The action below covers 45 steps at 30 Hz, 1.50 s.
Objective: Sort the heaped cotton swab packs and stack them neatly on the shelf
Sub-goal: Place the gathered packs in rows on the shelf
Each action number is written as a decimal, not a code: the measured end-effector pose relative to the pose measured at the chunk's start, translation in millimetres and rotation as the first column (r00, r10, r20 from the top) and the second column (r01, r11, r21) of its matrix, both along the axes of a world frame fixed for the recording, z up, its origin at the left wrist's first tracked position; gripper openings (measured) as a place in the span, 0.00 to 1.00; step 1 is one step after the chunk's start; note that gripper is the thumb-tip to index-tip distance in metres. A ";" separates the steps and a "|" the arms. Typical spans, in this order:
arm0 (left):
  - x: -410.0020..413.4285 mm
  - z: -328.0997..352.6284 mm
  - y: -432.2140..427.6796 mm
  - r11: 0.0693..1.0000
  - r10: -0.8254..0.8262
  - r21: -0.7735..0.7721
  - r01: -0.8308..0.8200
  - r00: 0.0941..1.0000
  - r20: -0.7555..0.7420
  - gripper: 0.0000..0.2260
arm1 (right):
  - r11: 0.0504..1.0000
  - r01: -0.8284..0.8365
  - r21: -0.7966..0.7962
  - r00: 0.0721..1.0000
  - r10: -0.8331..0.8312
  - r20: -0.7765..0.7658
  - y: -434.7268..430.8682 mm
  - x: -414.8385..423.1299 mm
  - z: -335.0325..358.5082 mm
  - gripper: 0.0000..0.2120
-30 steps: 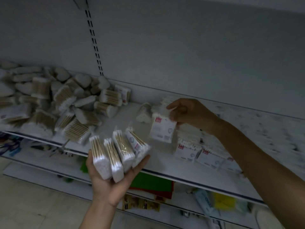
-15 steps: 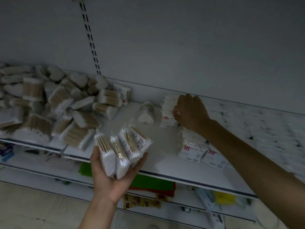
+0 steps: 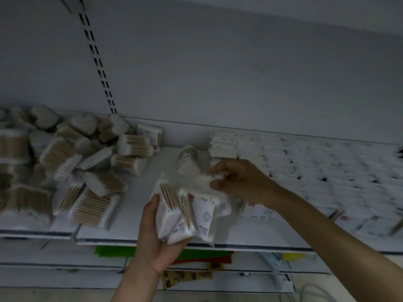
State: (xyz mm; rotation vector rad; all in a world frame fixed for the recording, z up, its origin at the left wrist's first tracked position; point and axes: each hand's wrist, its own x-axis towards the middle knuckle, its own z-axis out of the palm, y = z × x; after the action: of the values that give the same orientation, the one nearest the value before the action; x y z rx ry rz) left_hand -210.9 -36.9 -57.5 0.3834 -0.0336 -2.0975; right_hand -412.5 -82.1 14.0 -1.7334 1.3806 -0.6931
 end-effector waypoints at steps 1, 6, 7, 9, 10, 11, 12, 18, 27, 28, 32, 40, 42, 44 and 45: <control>1.5 2.2 -4.0 0.999 -0.041 -0.012 0.041 0.999 0.013 0.35 | 0.999 0.037 0.009 0.999 -0.038 0.018 0.1 -5.6 3.9 0.08; 10.6 -7.2 -18.8 0.997 -0.079 0.021 0.079 0.996 0.029 0.33 | 0.981 0.161 -0.112 0.983 -0.169 -0.071 -9.4 -21.5 3.3 0.08; 11.6 -7.3 -18.4 0.998 -0.037 0.054 0.034 0.998 0.052 0.34 | 0.970 0.177 -0.168 0.975 -0.196 -0.105 -11.3 -22.9 -0.4 0.10; 11.6 -6.0 -20.0 0.996 0.015 0.081 -0.020 0.998 0.065 0.34 | 0.950 0.170 -0.262 0.960 -0.219 -0.172 -13.6 -25.8 -10.1 0.09; 12.7 -11.2 -23.4 0.995 0.046 0.084 -0.052 0.997 0.067 0.34 | 0.946 0.151 -0.286 0.954 -0.215 -0.208 -15.1 -27.4 -15.1 0.07; 12.6 -11.6 -24.6 0.993 0.073 0.090 -0.079 0.995 0.073 0.34 | 0.945 0.127 -0.302 0.940 -0.212 -0.268 -16.5 -28.0 -18.6 0.05; 12.4 -14.2 -26.8 0.989 0.107 0.095 -0.113 0.992 0.067 0.32 | 0.935 0.098 -0.340 0.909 -0.223 -0.353 -17.9 -28.0 -20.9 0.05; 12.5 -6.2 -32.9 0.978 0.189 0.079 -0.195 0.979 0.077 0.17 | 0.834 -0.076 -0.547 0.668 -0.365 -0.649 -29.0 -27.0 -26.7 0.11; 0.0 -4.9 -30.8 0.993 0.116 0.020 -0.118 0.990 0.086 0.37 | 0.877 -0.134 -0.461 0.510 -0.337 -0.791 -26.4 -26.3 -15.2 0.10; -1.8 -6.3 -30.0 0.993 0.110 0.023 -0.112 0.991 0.082 0.36 | 0.856 -0.134 -0.499 0.528 -0.365 -0.767 -24.3 -28.8 -17.7 0.11; -6.6 -5.9 -25.2 0.993 0.099 0.053 -0.104 0.991 0.086 0.36 | 0.814 -0.084 -0.575 0.658 -0.388 -0.645 -13.6 -32.8 -21.3 0.06; -15.8 5.1 -16.6 1.000 0.005 0.019 -0.006 0.998 0.063 0.37 | 0.999 0.022 -0.032 0.985 -0.027 -0.169 12.6 -1.0 1.3 0.20; -16.1 7.4 -14.8 1.000 -0.030 -0.002 0.030 0.997 0.073 0.37 | 0.997 -0.071 0.018 0.982 0.073 -0.176 13.1 -1.2 2.1 0.16; -14.4 7.2 -14.4 0.999 -0.045 0.017 0.043 0.991 0.126 0.37 | 0.993 -0.121 0.013 0.967 0.121 -0.226 13.6 -6.1 7.3 0.12; -13.2 6.3 -14.9 0.999 -0.046 0.025 0.043 0.989 0.140 0.37 | 0.993 -0.121 0.004 0.962 0.119 -0.247 13.3 -10.0 10.4 0.11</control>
State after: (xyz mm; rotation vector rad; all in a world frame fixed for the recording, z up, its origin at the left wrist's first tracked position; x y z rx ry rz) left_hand -224.1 -51.7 -51.1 0.5472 -0.1033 -2.1133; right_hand -422.5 -68.8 24.3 -1.9457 1.4231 -0.4293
